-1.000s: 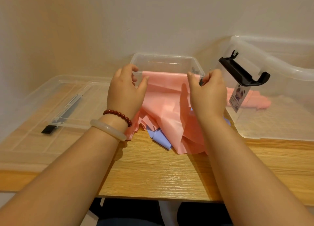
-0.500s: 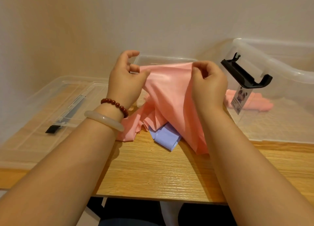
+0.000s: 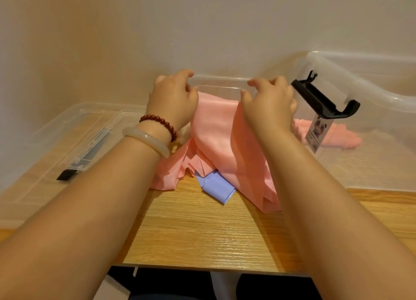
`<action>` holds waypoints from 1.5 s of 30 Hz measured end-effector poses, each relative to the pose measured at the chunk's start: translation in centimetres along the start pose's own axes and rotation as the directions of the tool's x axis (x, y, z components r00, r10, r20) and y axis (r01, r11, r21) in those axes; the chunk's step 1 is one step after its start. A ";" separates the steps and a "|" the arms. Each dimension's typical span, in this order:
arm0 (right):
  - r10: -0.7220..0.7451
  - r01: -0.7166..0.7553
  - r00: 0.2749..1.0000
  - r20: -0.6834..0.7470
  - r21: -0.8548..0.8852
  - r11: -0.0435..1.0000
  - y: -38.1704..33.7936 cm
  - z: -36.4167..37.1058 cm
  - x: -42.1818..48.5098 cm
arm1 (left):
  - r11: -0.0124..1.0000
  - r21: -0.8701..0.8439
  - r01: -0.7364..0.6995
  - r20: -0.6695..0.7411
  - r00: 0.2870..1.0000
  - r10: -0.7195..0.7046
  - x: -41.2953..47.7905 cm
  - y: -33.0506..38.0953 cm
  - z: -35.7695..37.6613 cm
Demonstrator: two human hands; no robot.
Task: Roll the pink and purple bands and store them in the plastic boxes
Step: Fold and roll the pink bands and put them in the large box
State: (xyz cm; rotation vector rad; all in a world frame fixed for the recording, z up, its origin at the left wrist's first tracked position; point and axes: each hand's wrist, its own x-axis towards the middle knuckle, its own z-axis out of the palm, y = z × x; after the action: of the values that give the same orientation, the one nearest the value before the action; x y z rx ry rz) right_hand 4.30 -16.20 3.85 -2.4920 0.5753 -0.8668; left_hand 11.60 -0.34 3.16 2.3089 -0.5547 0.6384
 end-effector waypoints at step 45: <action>-0.006 0.042 0.981 -0.196 0.179 0.983 0.9 0.2 -0.6 | 0.981 -0.103 -0.163 -0.202 0.969 0.140 -2.1 0.8 0.2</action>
State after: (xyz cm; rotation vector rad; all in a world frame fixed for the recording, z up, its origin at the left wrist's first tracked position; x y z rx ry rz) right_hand 3.75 -16.54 2.98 -2.2691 0.5049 -1.1288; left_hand 9.56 -0.56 2.20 2.0786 -0.6626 0.8701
